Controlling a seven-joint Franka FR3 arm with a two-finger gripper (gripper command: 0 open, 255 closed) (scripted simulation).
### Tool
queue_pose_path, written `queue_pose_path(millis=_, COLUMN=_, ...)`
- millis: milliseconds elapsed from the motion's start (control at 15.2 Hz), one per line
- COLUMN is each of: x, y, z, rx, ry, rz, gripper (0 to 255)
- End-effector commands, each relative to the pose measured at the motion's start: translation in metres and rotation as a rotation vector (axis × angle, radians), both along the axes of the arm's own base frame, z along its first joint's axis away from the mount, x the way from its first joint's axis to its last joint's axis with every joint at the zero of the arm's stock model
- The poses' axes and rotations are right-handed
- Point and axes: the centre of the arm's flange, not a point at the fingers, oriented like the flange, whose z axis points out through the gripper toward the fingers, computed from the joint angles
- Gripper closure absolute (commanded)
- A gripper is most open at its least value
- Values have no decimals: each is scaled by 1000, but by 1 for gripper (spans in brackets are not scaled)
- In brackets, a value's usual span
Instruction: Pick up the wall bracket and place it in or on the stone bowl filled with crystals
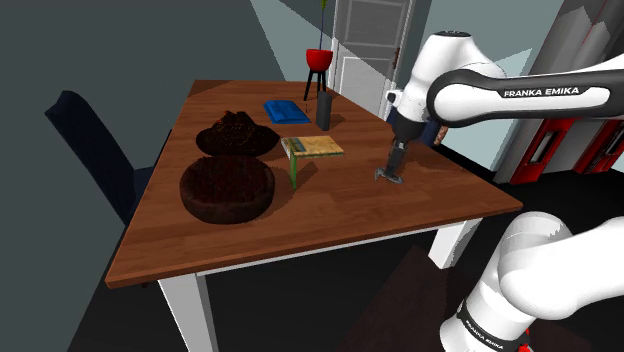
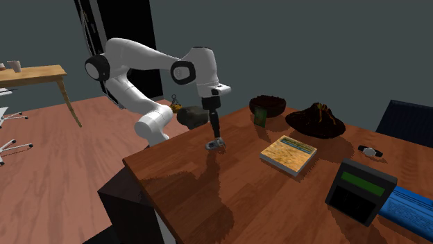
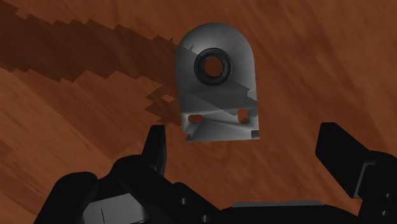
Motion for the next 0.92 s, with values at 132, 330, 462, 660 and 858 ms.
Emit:
queue_pose_path(millis=132, x=5, y=-2, z=-19, rx=-4, ry=-5, rz=6, gripper=0)
queue_pose_path(millis=330, x=7, y=-4, z=-32, rx=-4, ry=-5, rz=6, gripper=0)
queue_pose_path(millis=462, x=7, y=-4, z=-32, rx=-4, ry=-5, rz=6, gripper=0)
queue_pose_path(millis=660, x=7, y=-4, z=-32, rx=-4, ry=-5, rz=6, gripper=0)
queue_pose_path(millis=858, x=7, y=-4, z=-32, rx=-4, ry=-5, rz=6, gripper=255)
